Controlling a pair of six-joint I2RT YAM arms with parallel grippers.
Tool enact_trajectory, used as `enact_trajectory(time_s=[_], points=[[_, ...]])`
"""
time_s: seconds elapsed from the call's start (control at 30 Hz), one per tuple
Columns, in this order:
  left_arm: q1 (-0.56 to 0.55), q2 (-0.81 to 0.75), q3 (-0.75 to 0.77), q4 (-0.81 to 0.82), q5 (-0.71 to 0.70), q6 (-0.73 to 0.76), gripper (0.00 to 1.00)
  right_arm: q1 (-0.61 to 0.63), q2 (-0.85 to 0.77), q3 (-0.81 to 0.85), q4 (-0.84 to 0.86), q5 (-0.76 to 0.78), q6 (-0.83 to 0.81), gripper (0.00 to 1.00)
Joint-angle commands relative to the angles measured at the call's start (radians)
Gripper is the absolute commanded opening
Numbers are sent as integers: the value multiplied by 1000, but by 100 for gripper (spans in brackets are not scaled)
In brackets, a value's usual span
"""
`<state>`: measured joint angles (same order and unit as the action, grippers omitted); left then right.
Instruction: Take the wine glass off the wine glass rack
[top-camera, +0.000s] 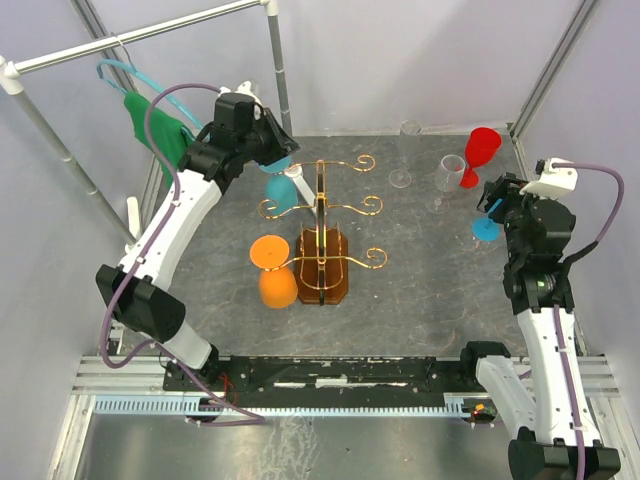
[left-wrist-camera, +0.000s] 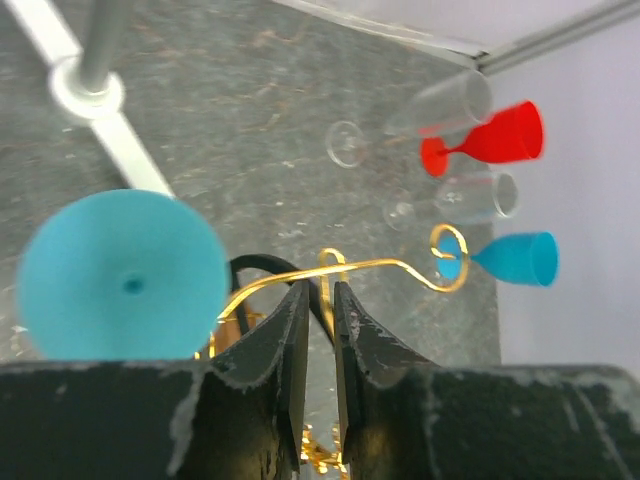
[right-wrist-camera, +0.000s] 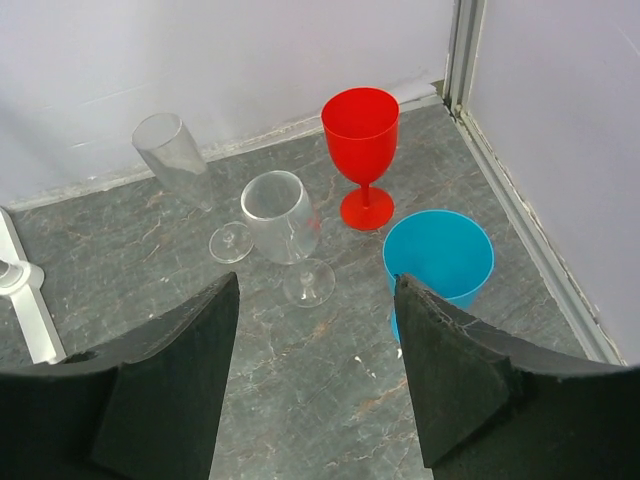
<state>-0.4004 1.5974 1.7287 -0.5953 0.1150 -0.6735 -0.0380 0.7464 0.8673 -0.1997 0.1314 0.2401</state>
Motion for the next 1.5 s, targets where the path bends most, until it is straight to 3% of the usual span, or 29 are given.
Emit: enact_trajectory(time_s=[0.0,0.13,0.27,0.37,1.23,1.47], points=[[35,-24,-17,-24,-148,-57,20,4,-16,-2,39,-9,15,72],[53,-21,-45,7,-163,-66,19,3,-13,-3,46,-16,22,72],[55,7,-35,0,-156,-74,32,3,-17,-1,43,-13,18,72],[62,18,-45,-9,-142,-87,34,3,-19,-3,43,-12,20,72],[129,-163,-200,-33,-203,-105,34,4,-37,-25,41,-1,24,73],[150,-177,-243,-25,-166,-117,27,4,-42,-27,35,11,21,74]])
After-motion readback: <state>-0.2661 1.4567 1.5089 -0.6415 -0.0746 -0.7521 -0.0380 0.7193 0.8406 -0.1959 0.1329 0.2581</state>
